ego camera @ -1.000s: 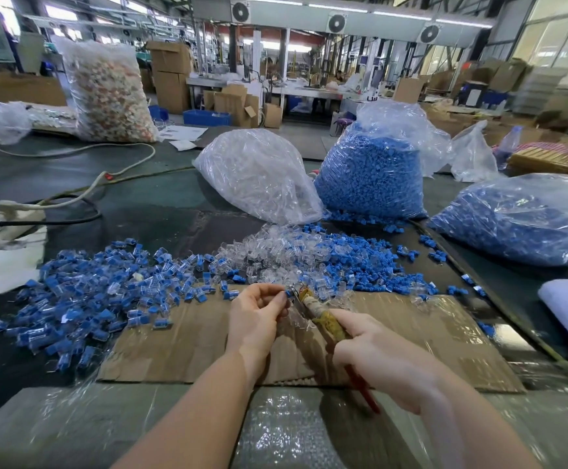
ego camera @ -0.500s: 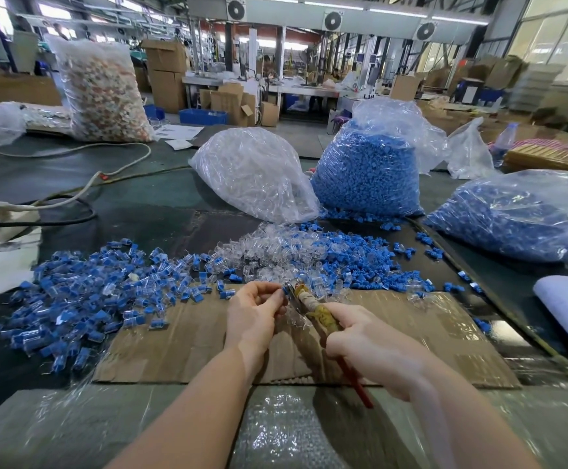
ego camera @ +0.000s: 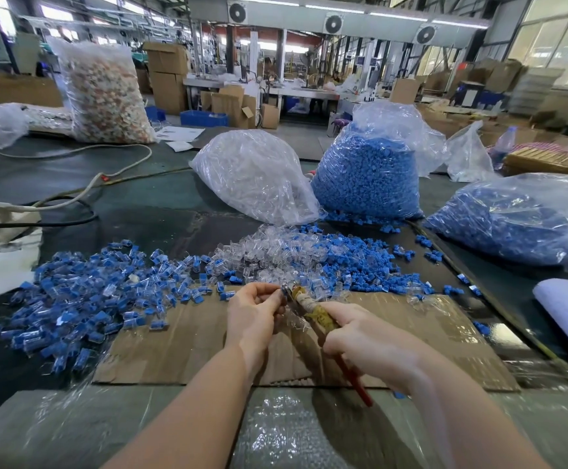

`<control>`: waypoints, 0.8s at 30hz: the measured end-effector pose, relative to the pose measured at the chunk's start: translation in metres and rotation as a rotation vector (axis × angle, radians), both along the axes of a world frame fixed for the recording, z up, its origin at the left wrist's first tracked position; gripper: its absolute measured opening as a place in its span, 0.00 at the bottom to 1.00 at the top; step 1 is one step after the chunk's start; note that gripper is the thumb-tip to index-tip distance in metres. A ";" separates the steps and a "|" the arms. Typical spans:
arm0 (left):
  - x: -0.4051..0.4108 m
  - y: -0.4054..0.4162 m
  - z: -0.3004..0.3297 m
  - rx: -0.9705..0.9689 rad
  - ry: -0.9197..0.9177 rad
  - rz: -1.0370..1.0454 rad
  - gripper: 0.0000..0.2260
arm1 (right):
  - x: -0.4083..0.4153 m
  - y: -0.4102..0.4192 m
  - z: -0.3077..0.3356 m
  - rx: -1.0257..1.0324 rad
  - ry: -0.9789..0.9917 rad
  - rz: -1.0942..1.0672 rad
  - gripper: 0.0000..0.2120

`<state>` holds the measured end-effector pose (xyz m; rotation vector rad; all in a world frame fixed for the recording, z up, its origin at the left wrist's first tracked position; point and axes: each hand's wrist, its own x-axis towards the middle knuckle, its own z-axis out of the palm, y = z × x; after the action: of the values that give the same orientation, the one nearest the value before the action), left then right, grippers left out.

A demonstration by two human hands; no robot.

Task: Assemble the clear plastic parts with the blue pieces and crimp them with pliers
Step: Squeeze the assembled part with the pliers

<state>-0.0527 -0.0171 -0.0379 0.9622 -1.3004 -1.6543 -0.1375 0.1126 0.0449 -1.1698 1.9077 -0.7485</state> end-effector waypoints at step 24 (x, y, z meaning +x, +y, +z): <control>0.006 0.004 0.002 0.030 0.089 0.090 0.04 | -0.025 0.001 -0.023 -0.197 0.019 -0.263 0.31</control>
<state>-0.0467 -0.0132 -0.0360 0.9401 -1.1598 -1.6335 -0.1627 0.1141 0.0218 -1.0543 2.0650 -1.0912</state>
